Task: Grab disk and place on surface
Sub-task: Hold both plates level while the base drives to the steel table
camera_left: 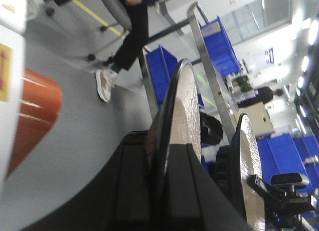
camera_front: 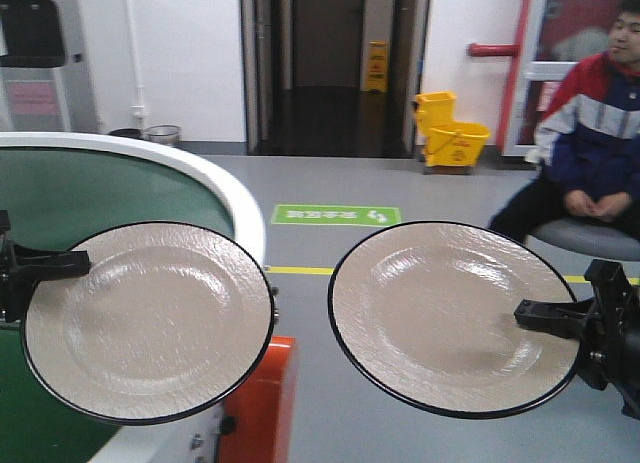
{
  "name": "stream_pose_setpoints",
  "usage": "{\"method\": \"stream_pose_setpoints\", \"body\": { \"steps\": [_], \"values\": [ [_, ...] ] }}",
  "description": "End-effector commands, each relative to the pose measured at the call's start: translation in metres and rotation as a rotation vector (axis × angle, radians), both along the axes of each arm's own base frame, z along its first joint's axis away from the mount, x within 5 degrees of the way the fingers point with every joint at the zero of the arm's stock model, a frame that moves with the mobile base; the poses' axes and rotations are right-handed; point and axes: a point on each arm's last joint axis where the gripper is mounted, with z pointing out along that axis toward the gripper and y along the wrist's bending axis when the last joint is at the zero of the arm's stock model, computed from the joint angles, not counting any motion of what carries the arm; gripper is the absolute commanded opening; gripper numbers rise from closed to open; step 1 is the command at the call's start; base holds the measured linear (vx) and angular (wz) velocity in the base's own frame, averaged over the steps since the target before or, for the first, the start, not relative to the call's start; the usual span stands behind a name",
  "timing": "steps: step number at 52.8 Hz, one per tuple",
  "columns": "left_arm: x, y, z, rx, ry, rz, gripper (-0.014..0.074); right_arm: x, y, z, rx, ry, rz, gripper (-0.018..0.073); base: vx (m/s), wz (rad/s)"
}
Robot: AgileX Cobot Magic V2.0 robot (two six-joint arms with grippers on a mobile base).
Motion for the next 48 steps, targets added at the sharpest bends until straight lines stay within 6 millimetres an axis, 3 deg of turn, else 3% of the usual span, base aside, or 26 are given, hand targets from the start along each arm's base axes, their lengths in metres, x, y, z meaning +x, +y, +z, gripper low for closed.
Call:
{"method": "stream_pose_setpoints", "body": {
  "steps": [1, 48],
  "values": [
    [-0.0113, -0.0093, 0.0402, -0.144, -0.116, -0.046, -0.0008, -0.0044, 0.0027, 0.0299, 0.106, -0.104, 0.007, -0.0009, -0.07, -0.44],
    [-0.0113, -0.0093, 0.0402, -0.144, -0.116, -0.046, -0.0008, -0.0044, 0.0027, 0.0299, 0.106, -0.104, 0.007, -0.0009, 0.06, -0.48]
  ]
}}
